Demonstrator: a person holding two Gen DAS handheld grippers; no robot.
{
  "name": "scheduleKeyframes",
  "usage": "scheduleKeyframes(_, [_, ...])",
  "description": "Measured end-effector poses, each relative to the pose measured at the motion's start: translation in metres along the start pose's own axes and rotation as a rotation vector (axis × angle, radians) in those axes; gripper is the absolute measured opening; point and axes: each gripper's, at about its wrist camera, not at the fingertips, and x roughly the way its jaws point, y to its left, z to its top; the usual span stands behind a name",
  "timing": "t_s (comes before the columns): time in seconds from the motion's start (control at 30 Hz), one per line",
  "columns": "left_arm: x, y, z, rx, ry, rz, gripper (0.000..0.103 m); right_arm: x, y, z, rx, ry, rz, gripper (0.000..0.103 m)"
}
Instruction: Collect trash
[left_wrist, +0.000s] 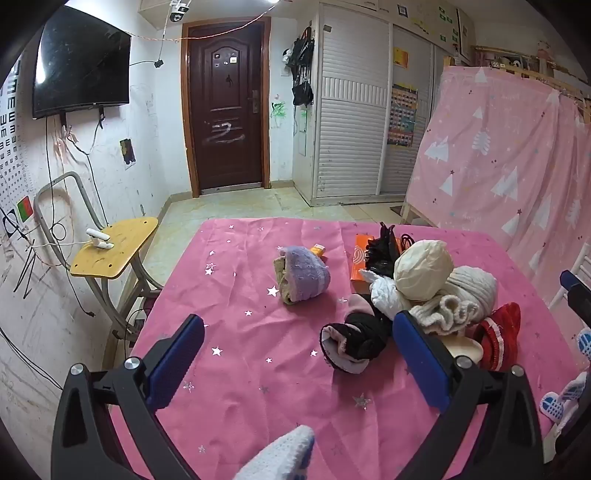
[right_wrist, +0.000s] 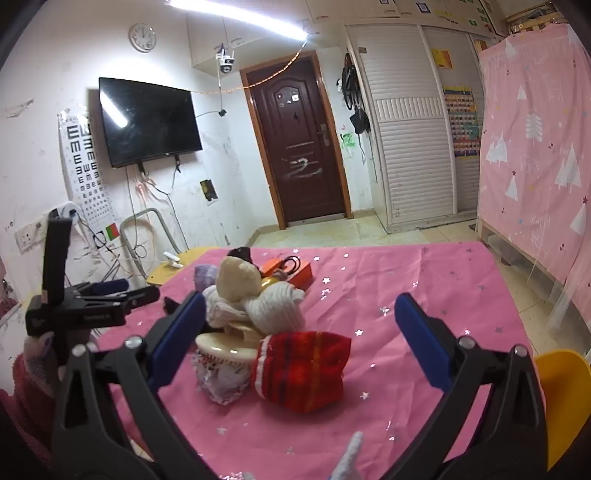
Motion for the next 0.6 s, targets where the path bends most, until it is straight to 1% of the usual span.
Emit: scheduleKeyframes(0.6, [-0.0004, 0.0001, 0.0000, -0.001, -0.001, -0.001, 0.094, -0.0015, 0.0002, 0.0007, 0.000, -0.005, 0.001, 0.099])
